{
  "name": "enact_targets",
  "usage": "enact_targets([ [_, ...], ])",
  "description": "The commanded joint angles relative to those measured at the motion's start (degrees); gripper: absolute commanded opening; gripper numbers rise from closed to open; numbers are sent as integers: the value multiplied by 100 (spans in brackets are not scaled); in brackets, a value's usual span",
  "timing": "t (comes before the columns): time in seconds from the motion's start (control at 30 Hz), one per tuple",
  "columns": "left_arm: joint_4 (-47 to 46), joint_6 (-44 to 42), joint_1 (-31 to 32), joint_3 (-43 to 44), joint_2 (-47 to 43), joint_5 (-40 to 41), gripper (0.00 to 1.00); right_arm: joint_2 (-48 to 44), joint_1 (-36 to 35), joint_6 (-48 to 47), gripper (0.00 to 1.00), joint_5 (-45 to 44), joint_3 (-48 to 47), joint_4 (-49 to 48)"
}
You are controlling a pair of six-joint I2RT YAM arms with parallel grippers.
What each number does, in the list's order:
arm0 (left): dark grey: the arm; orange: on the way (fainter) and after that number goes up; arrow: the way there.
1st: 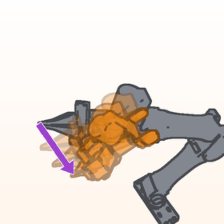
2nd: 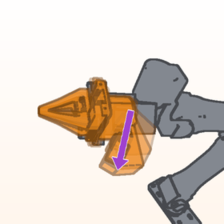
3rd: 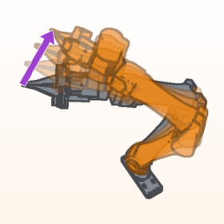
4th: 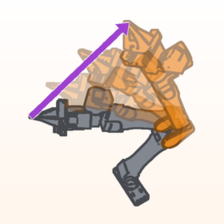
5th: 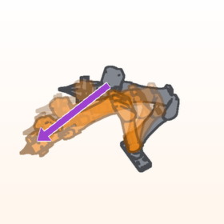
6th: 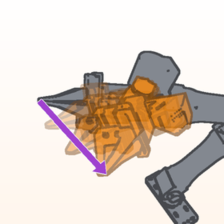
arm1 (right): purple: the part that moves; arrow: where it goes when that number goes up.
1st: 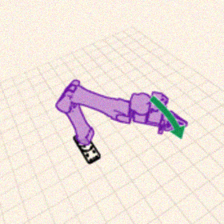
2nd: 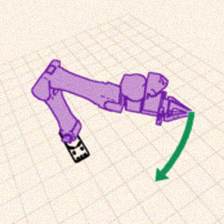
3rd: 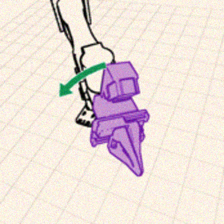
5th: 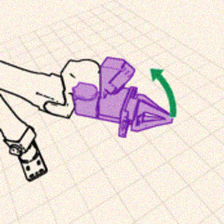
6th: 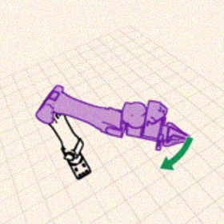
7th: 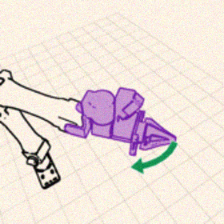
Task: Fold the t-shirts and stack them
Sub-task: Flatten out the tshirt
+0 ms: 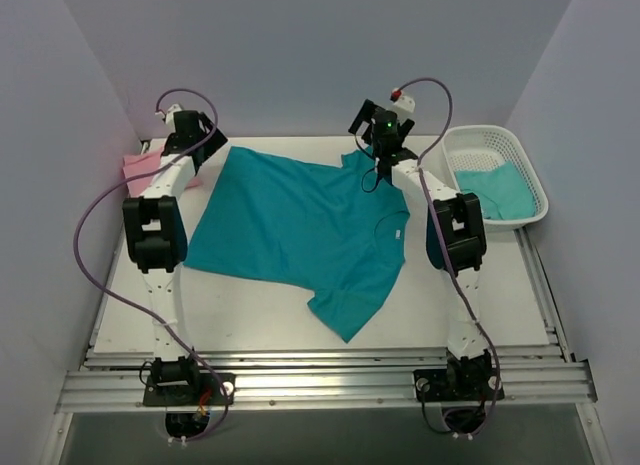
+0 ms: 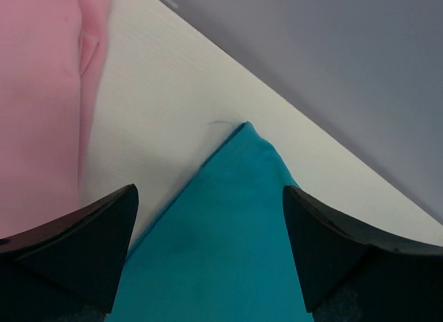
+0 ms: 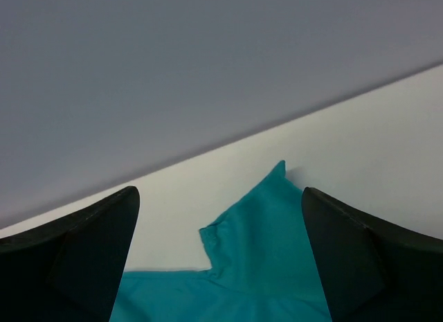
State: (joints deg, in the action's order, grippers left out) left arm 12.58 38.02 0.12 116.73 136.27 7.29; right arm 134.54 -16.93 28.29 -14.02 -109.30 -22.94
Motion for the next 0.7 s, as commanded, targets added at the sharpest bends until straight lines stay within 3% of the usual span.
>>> enact_targets([
  [0.0,-598,109,102,-570,-1397,132,94,-1463,-451,-473,99,-766,486,-835],
  [0.27,-792,311,225,-3513,-4106,668,94,-3960,-1277,-18,99,-1893,2780,200],
  [0.4,-669,583,366,-5295,-5493,888,94,-5031,-1655,1025,97,-2473,3773,1237],
  [0.5,-686,724,471,-6245,-6207,976,94,-5568,-1936,1834,93,-2860,4459,2239],
  [0.67,-599,716,559,-6978,-6858,959,95,-6447,-2789,2644,96,-2932,5723,3223],
])
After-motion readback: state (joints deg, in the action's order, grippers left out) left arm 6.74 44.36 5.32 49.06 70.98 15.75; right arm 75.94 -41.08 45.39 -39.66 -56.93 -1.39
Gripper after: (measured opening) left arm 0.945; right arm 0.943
